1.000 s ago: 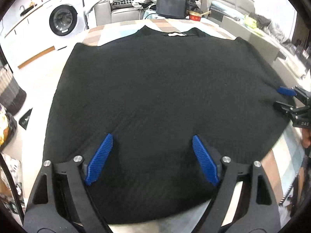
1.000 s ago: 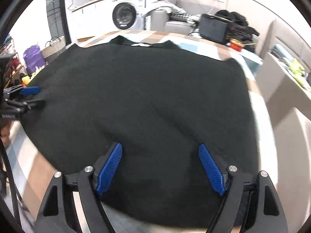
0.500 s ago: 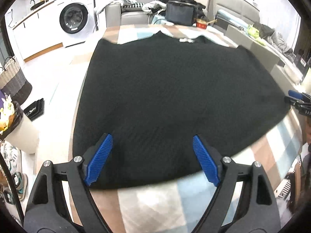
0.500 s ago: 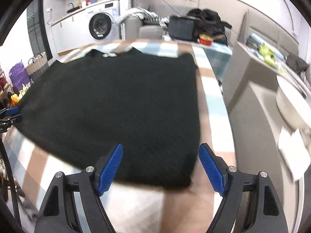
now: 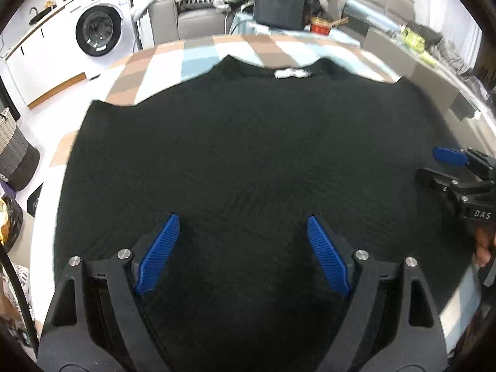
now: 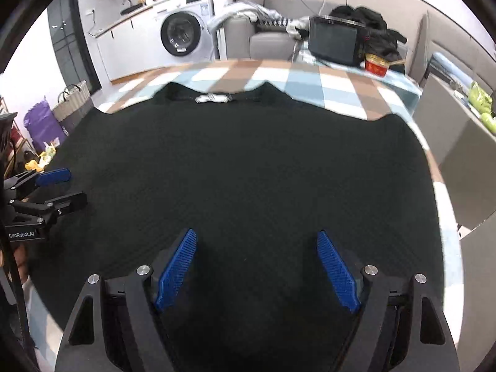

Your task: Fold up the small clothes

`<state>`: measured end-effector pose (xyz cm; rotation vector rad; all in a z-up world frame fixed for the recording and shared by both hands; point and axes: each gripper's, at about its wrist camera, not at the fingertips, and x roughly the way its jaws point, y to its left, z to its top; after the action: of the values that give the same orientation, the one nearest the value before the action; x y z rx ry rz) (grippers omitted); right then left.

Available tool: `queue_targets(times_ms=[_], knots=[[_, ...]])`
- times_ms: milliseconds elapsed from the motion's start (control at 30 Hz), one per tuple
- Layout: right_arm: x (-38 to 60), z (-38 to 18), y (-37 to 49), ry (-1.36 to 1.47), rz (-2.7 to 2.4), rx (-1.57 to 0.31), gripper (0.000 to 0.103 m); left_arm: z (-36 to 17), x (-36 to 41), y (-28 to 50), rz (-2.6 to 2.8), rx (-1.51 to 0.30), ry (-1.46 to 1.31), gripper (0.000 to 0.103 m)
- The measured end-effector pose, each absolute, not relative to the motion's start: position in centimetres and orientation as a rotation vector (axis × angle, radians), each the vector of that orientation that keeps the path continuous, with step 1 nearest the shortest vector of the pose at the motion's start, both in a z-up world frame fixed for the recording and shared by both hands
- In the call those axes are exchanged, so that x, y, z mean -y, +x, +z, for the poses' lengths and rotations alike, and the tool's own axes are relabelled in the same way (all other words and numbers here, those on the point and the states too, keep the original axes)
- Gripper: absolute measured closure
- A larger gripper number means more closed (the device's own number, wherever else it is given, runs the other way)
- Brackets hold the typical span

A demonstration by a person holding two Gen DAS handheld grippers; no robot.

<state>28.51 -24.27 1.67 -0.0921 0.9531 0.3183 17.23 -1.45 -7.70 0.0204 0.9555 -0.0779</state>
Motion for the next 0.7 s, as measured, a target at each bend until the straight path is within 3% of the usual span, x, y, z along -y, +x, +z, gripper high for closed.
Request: queue_targets(times_ms=[333,700], knots=[[29.6,1.8,29.2,-0.070,0.245,-0.977,0.019,-7.2,-3.1,16.6,-0.019,-0.932,-0.020,0.017],[26.7,1.3,31.2,-0.096,0.296,-0.981,0.019,-7.6,-5.1,20.5,0.041,-0.909,-0.033,0.017]])
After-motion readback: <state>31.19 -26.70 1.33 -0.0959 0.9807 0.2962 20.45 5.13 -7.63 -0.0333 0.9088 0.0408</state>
